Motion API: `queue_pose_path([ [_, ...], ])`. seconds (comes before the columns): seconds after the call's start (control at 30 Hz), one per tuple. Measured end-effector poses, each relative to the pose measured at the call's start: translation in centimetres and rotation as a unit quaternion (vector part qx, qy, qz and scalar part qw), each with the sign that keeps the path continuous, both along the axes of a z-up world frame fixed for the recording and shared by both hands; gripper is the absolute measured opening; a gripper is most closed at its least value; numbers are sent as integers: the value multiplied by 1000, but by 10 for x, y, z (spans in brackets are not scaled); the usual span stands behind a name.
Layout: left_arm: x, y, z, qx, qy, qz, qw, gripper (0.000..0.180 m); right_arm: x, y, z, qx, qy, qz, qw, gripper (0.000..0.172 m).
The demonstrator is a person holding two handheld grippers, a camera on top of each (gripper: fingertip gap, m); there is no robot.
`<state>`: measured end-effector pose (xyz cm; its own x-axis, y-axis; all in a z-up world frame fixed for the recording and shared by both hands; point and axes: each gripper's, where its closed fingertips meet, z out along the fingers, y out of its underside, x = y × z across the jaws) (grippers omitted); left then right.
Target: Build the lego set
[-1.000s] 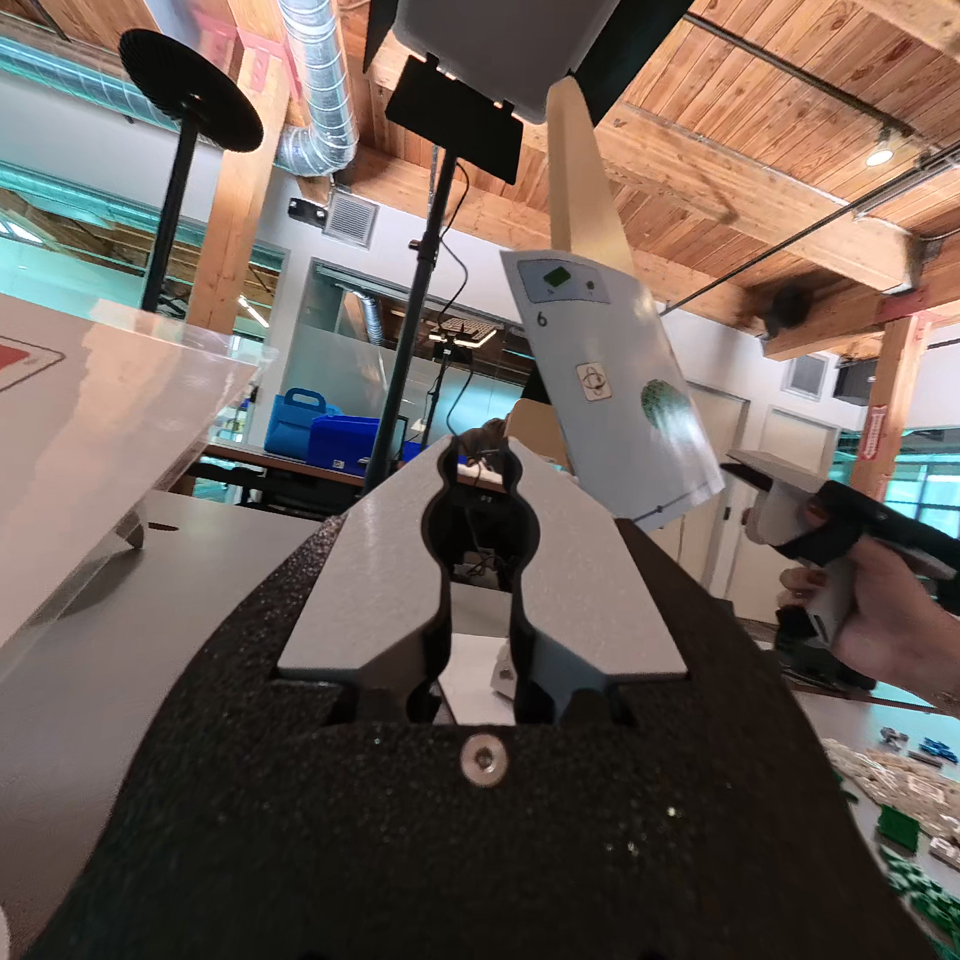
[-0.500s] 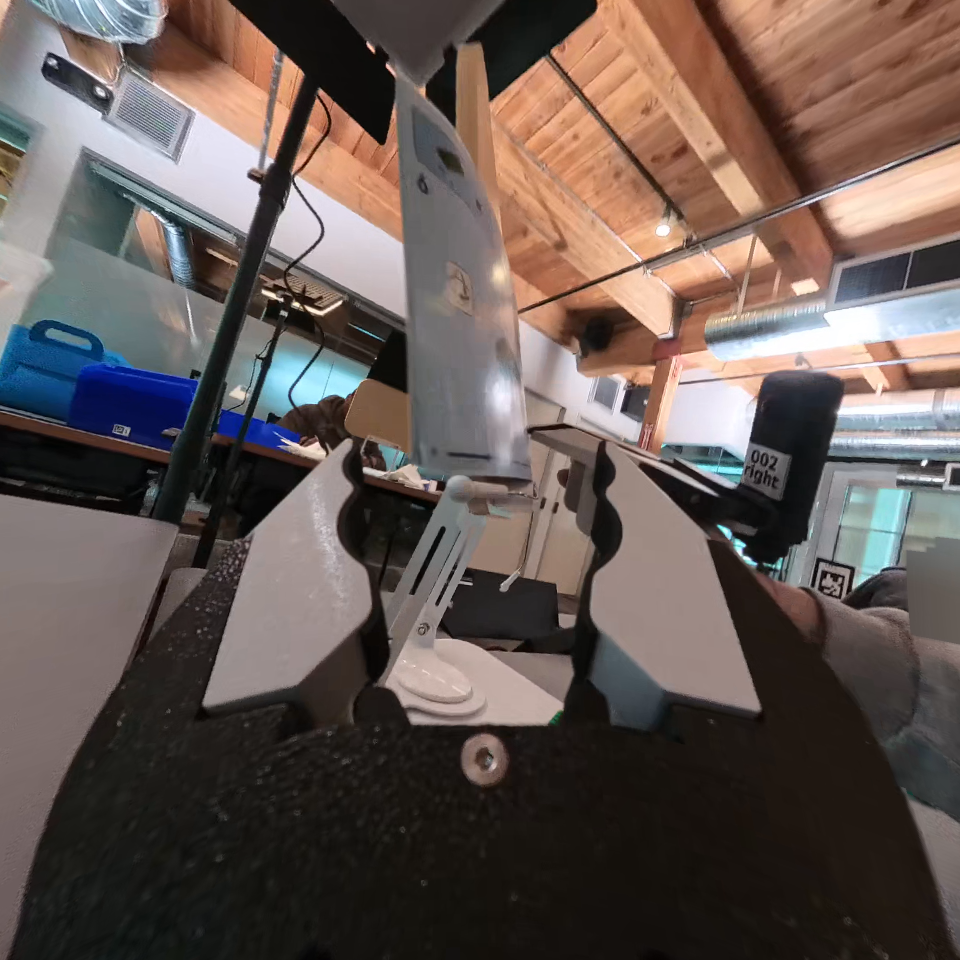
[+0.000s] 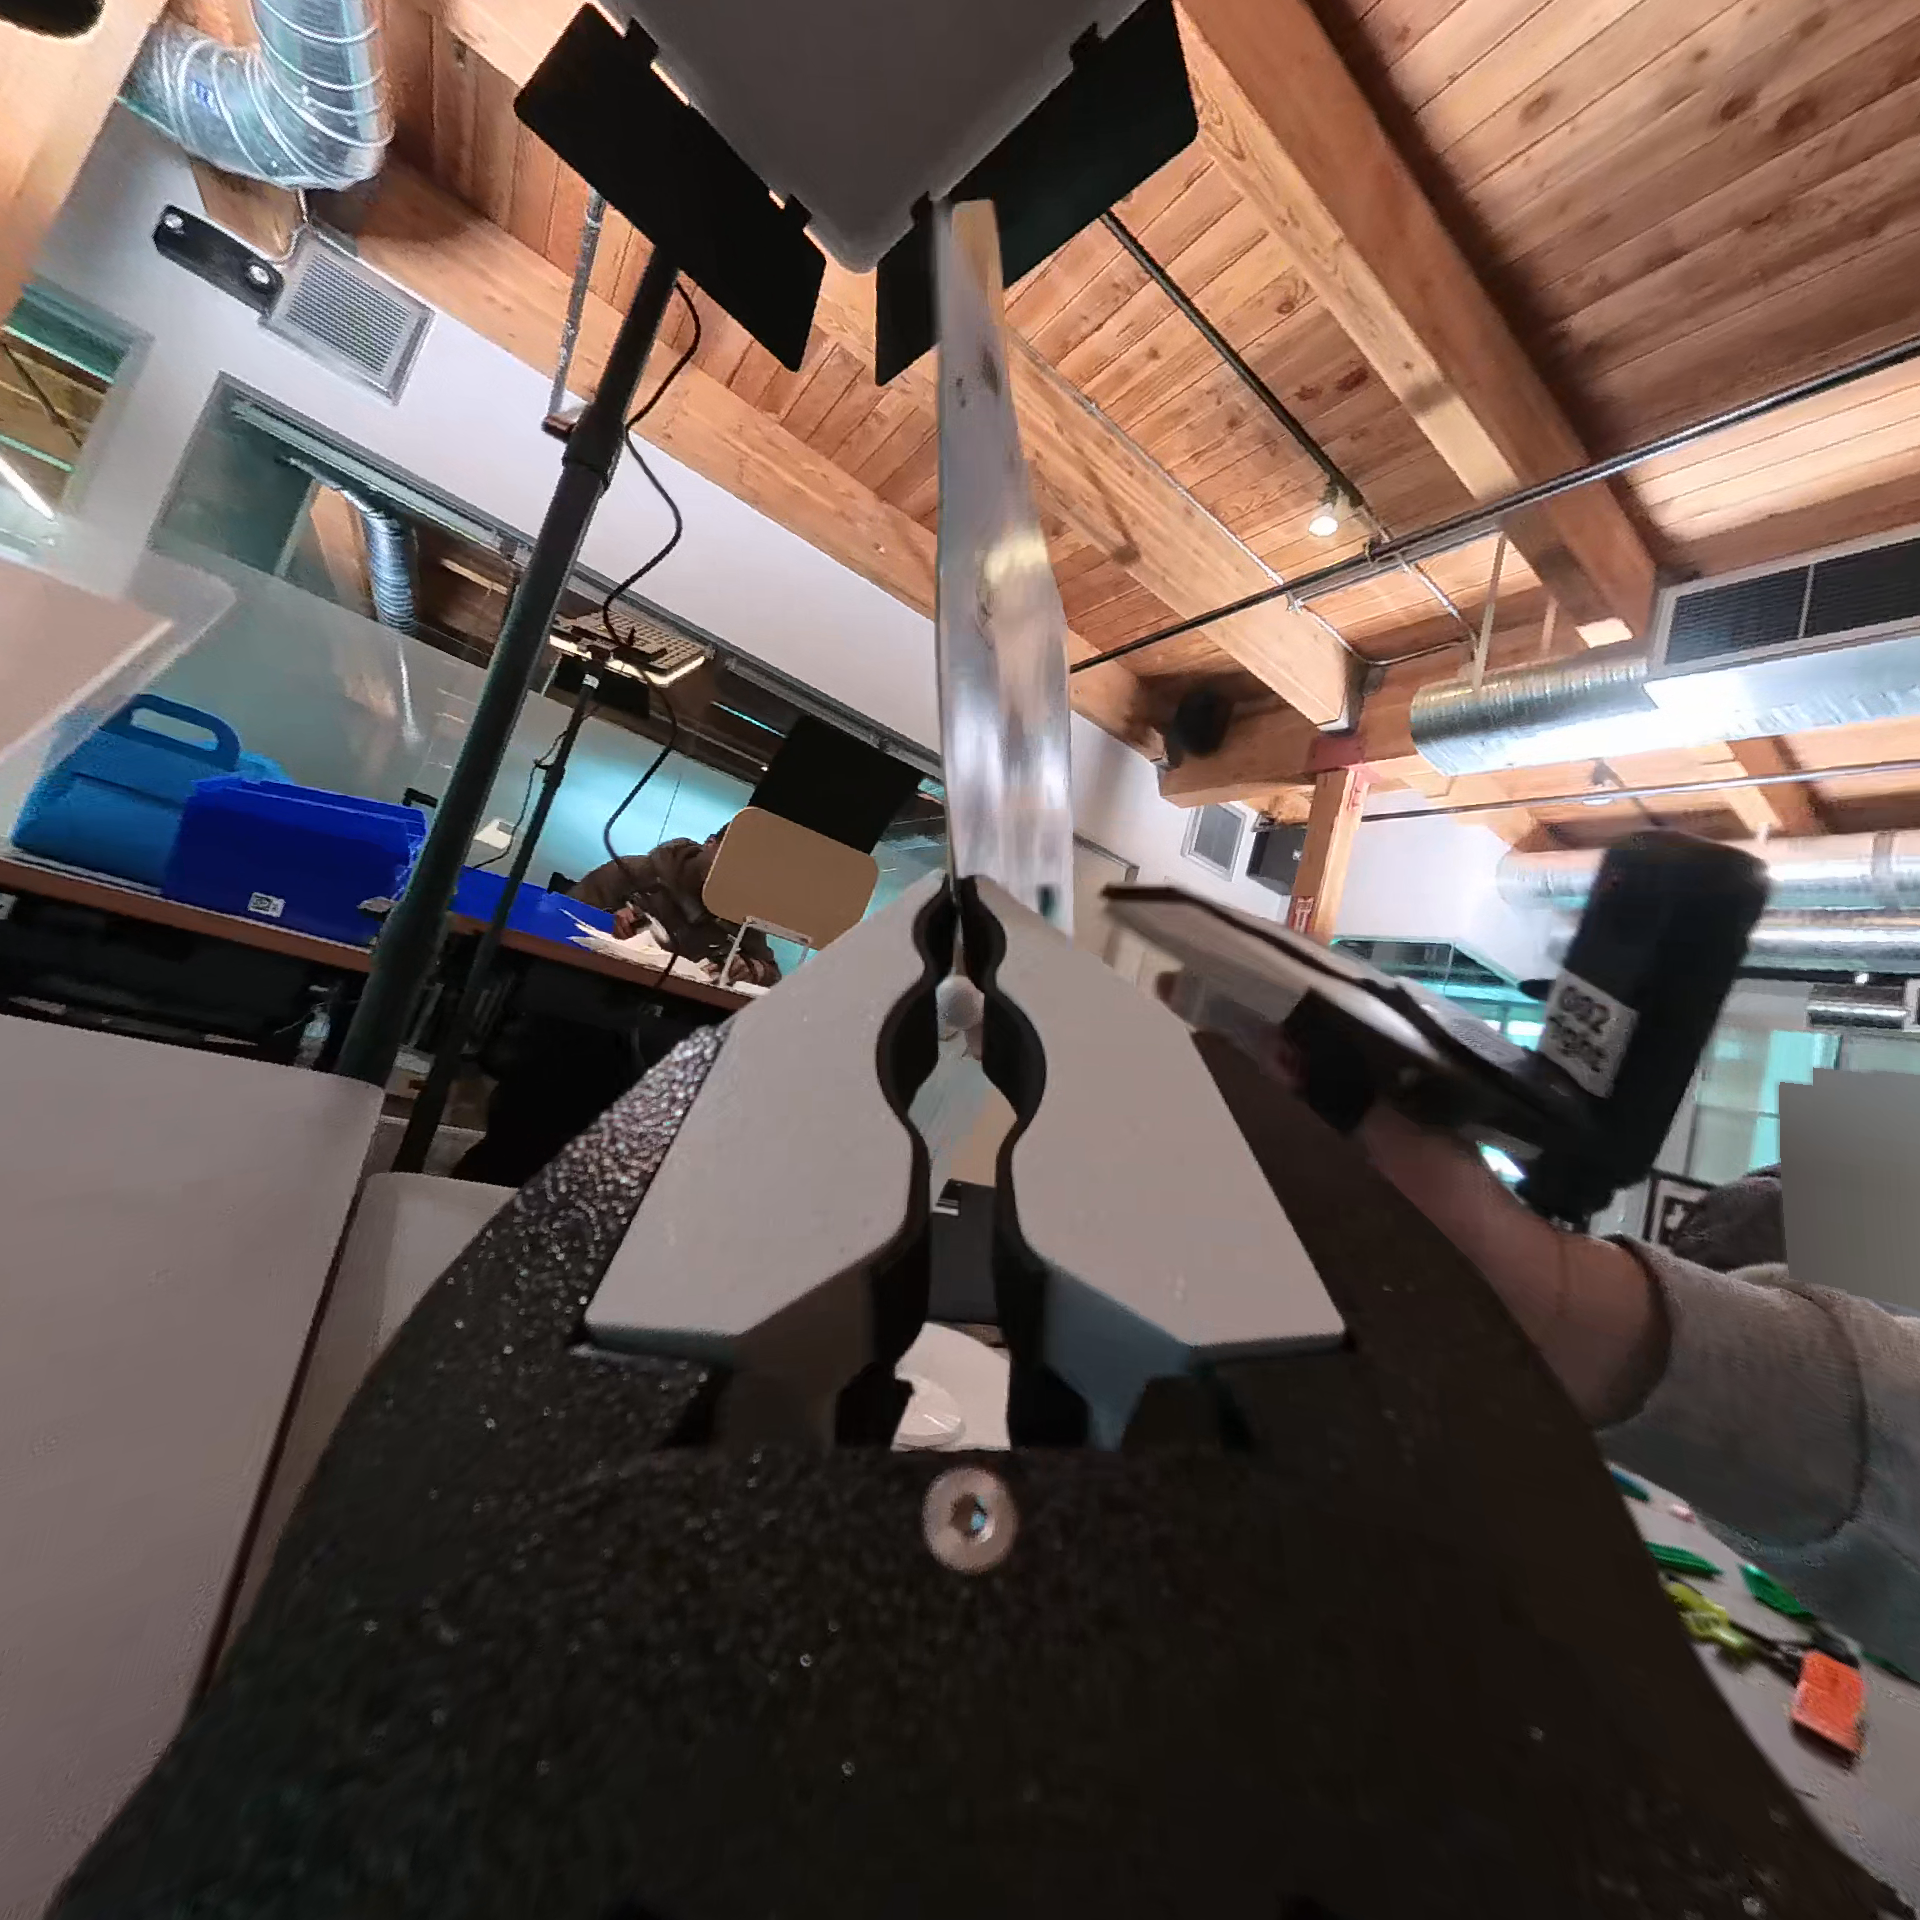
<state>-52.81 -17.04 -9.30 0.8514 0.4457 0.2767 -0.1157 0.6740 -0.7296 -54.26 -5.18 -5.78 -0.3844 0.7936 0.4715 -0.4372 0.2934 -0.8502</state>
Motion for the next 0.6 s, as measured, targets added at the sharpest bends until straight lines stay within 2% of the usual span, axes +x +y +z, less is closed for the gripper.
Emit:
queue_pose_path([
  [0.07,-1,0,-1,-5,0,6,1000,0,4,45,19,-91,48,-62,993,20],
  [0.1,-1,0,-1,-4,-1,6,1000,0,1,70,20,-132,47,-90,986,27],
  [0.17,-2,0,-1,-1,-2,4,1000,0,-11,116,11,-213,15,-123,969,48],
  [0.27,-1,0,-1,1,-2,2,1000,0,-34,158,-7,-290,-46,-116,949,71],
  [0.3,-2,0,-1,0,-2,4,1000,0,-41,166,-12,-304,-62,-111,944,76],
  [0.43,-2,0,-1,-3,-1,6,1000,0,-62,177,-22,-337,-112,-66,932,76],
  [0.6,-2,0,-2,-4,0,3,1000,0,-77,188,-31,-301,-126,-109,939,75],
])
